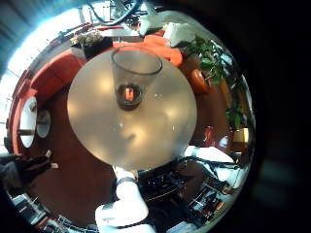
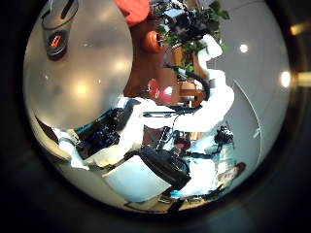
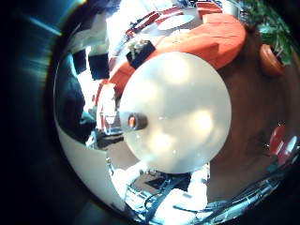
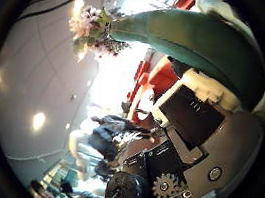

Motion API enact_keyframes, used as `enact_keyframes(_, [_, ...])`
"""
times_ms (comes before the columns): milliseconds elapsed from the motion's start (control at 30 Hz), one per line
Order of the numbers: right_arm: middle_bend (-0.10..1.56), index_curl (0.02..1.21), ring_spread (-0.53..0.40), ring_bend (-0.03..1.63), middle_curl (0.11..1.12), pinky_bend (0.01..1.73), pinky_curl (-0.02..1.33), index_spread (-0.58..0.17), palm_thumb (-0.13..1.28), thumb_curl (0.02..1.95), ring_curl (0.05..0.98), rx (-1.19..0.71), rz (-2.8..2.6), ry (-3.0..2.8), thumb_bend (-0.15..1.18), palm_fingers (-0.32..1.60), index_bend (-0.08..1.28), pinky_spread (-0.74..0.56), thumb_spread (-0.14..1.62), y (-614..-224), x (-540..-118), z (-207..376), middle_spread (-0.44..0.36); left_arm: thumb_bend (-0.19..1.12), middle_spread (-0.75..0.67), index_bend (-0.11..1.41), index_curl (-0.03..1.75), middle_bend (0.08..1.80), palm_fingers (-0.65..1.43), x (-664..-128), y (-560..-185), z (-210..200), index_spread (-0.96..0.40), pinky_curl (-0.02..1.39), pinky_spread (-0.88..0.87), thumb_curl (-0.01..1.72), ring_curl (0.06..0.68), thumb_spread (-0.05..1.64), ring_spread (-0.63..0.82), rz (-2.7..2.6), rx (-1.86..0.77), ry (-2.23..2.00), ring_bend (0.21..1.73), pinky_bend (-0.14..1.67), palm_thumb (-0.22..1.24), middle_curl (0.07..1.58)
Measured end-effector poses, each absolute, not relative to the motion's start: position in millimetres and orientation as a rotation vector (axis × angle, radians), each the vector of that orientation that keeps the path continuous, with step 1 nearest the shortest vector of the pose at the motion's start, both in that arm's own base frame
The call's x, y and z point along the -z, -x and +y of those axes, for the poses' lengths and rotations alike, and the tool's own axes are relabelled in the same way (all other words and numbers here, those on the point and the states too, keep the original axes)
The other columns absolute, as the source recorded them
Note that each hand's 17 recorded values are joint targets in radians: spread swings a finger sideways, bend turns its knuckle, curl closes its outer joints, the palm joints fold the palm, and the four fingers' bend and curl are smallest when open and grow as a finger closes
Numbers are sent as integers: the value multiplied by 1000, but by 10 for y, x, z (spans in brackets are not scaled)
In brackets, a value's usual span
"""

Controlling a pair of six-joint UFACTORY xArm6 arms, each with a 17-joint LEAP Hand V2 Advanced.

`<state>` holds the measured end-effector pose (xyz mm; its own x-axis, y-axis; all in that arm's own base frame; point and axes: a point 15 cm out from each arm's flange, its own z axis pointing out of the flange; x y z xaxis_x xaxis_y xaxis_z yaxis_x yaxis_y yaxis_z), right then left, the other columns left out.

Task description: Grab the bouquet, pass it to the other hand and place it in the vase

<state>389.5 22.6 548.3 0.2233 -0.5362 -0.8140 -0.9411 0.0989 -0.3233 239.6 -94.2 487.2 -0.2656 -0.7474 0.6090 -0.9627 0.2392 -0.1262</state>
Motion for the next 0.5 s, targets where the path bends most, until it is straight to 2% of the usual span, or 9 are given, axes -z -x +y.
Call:
enact_keyframes(167, [1400,968,-204,1440,809,1346,786,-253,1165,1059,742,-669,1271,1572,7,1102,1149,-155,902,-3686,-5527,418,-129,-36,309,169,372,210,271,-5112,-2541,-1163,99,267,478,330,187,1100,495,-1975,-932,-1445,539,190,342,363])
enact_keyframes(300, [1404,967,-203,1440,802,1329,814,-251,1163,1086,744,-790,1196,1529,2,1104,1150,-158,900,-3579,-5423,547,-128,-38,290,148,353,219,277,-5331,-2722,-1151,114,280,467,314,193,1065,479,-1831,-1161,-1384,569,208,282,369])
enact_keyframes(500, [1408,965,-204,1436,792,1302,856,-247,1155,1127,748,-906,1044,1631,-3,1106,1155,-162,895,-3345,-5402,964,-123,-35,283,140,321,243,253,-5523,-2846,-1208,145,296,453,304,200,1012,463,-1644,-1321,-1220,609,232,223,379])
